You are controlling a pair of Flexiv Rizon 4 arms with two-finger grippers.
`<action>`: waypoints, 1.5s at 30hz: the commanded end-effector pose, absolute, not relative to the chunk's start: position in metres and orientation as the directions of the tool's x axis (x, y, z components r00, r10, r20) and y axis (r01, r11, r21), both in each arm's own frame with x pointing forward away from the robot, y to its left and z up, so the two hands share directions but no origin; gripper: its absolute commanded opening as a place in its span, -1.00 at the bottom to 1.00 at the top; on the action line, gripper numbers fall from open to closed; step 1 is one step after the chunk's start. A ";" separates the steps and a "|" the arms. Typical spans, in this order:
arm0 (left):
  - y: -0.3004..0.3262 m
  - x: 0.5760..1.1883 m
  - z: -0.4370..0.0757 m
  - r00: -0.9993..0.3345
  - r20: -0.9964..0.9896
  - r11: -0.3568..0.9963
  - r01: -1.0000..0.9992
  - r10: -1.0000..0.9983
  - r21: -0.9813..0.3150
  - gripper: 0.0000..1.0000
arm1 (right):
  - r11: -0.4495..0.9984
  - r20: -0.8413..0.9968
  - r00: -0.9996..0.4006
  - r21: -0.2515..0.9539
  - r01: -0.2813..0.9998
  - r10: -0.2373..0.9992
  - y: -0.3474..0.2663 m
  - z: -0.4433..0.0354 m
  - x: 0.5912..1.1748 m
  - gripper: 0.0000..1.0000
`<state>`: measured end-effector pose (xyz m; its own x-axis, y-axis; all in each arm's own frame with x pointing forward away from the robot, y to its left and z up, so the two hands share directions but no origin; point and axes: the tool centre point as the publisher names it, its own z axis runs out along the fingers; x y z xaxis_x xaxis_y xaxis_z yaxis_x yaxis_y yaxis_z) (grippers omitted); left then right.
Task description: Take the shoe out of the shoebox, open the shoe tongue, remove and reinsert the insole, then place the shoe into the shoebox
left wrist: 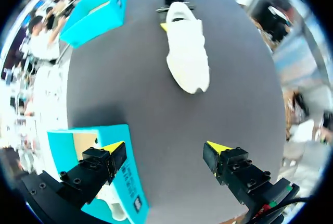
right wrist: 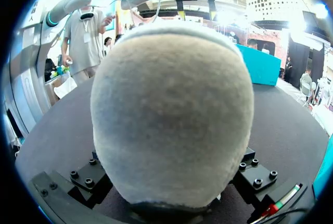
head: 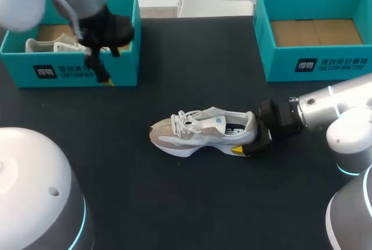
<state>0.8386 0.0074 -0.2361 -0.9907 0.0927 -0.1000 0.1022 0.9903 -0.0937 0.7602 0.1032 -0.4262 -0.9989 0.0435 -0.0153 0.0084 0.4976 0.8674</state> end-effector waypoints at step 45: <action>-0.082 0.790 -0.246 0.407 -0.060 -0.405 -0.913 -0.911 -0.044 1.00 | 0.501 -0.015 -0.999 0.866 0.009 0.045 0.106 -0.430 0.760 -1.00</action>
